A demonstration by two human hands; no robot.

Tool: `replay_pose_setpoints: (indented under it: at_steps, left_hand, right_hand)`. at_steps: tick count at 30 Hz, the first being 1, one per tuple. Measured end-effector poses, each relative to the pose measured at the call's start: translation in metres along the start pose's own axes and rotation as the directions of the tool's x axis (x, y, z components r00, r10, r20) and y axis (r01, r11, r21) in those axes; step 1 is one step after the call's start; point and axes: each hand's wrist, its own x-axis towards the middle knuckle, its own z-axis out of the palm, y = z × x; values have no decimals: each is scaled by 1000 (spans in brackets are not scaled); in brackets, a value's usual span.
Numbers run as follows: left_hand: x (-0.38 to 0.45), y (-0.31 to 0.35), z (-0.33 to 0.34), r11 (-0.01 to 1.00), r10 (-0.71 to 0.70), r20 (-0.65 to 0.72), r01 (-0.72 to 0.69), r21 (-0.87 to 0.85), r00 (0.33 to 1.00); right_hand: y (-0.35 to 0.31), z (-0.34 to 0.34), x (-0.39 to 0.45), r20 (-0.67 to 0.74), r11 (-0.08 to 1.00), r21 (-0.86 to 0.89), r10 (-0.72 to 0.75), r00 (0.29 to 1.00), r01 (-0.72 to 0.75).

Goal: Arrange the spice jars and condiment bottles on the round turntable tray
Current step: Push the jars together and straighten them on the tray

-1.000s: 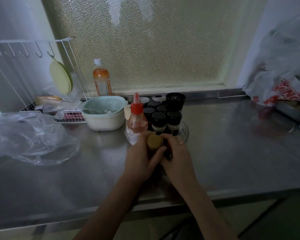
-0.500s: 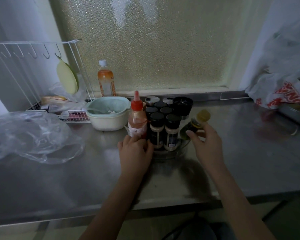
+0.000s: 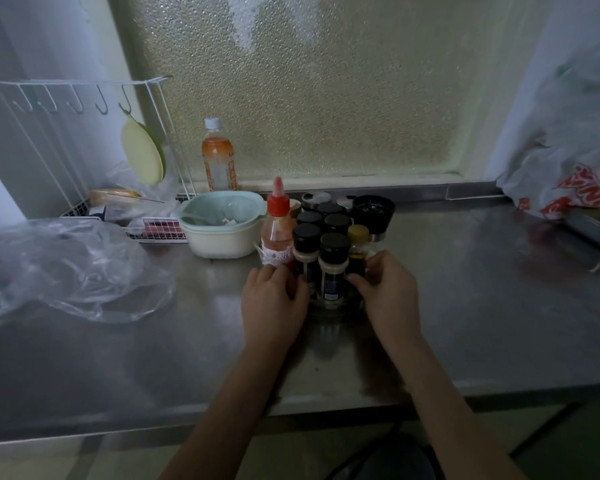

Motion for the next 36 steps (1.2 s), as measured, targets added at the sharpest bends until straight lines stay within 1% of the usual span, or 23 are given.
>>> replay_pose_setpoints:
  at_steps: [3, 5, 6, 7, 9, 10, 12, 14, 18, 20, 22, 24, 26, 28, 30, 32, 36]
  left_hand:
    - [-5, 7, -3, 992, 124, -4, -124, 2, 992]
    - [-6, 9, 0, 982, 185, 29, -186, 24, 982]
    - [-6, 10, 2, 982, 187, 49, -188, 26, 981]
    - [-5, 11, 5, 984, 174, 58, -176, 17, 983]
    - [-4, 11, 8, 990, 138, 58, -137, -20, 989]
    - [-4, 12, 9, 991, 128, 57, -126, -35, 990]
    - [-4, 12, 12, 992, 125, 58, -123, -42, 990]
    - [-4, 11, 13, 991, 129, 61, -126, -42, 990]
    - [-4, 11, 12, 992, 116, 69, -112, -61, 991]
    - [-4, 9, 10, 989, 136, 82, -130, -74, 987]
    - [-4, 4, 5, 977, 196, 116, -183, -111, 974]
    - [-4, -5, -1, 954, 260, 180, -224, -198, 949]
    - [-2, -12, -2, 939, 309, 239, -256, -228, 921]
    - [0, -16, 1, 931, 342, 262, -287, -225, 903]
    - [3, -12, 5, 922, 365, 256, -309, -235, 895]
    - [9, -9, 11, 931, 350, 262, -304, -202, 899]
    - [34, -7, 26, 952, 293, 322, -242, -187, 900]
  right_hand:
    - [-2, -6, -6, 26, 999, 44, -16, 1000, 15]
    - [-6, -12, -12, -20, 996, 81, -36, 999, 37]
    - [-8, -13, -15, -31, 994, 89, -54, 998, 56]
    - [-10, -14, -18, -9, 993, 93, -71, 997, 72]
    - [-12, -9, -20, 90, 995, 67, -80, 993, 74]
    - [-12, -5, -21, 118, 997, 41, -66, 991, 62]
    - [-12, 0, -20, 100, 999, 9, -36, 994, 35]
    - [-10, 4, -21, 59, 999, -17, -51, 997, 52]
    - [-9, 9, -20, 40, 996, -69, -44, 998, 47]
    - [-9, 4, -20, 55, 998, -31, -57, 997, 59]
    - [-6, -6, -22, 124, 993, 35, -118, 985, 115]
    - [-1, -16, -26, 217, 974, -13, -220, 951, 228]
    - [4, -21, -28, 258, 950, -82, -272, 927, 302]
    - [8, -19, -24, 270, 952, -88, -260, 927, 293]
    - [13, -16, -18, 265, 966, -78, -218, 939, 246]
    - [17, -9, -7, 260, 973, -68, -195, 946, 219]
    - [26, 6, 22, 255, 976, -75, -180, 950, 205]
